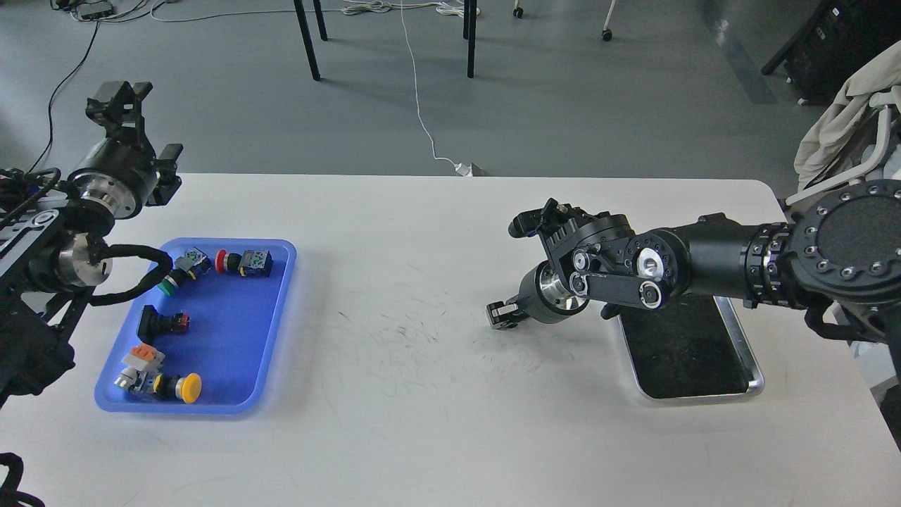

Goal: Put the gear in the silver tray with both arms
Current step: 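Carry the gear with the right gripper into the silver tray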

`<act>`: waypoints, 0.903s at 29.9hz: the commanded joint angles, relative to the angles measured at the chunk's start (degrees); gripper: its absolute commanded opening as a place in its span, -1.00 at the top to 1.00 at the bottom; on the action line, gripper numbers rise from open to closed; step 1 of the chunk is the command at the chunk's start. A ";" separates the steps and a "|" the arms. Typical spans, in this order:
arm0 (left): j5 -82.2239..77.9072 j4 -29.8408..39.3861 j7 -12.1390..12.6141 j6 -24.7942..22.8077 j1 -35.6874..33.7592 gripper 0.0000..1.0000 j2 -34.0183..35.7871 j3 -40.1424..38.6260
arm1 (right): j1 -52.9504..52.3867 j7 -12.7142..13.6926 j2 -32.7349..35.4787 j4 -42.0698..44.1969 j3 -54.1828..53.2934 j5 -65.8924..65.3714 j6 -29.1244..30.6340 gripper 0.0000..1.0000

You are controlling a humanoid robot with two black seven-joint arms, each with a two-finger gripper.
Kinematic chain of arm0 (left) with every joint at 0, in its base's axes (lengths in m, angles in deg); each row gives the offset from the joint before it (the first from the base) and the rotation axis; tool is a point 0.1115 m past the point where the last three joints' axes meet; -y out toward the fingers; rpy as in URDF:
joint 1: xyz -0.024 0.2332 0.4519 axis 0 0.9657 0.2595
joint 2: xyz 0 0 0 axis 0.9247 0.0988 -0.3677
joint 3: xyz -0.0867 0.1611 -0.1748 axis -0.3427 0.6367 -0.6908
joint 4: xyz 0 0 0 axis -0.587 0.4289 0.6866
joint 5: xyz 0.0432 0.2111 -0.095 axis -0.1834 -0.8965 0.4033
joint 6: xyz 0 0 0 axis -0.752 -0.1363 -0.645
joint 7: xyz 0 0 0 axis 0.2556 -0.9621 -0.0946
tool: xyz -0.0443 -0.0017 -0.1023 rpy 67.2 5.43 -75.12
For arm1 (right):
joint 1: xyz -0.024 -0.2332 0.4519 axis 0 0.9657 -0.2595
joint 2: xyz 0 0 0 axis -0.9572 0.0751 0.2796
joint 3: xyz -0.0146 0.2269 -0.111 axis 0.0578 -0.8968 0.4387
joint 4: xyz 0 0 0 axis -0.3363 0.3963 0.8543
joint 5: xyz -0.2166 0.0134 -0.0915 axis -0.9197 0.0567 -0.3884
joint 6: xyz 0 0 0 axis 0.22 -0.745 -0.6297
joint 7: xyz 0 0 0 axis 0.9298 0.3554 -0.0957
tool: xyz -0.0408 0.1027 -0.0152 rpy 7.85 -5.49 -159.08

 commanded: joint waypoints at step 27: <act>0.00 0.00 -0.01 0.08 -0.10 -0.95 0.27 0.00 | -9.91 -1.02 21.77 -10.39 -3.10 0.09 2.18 0.97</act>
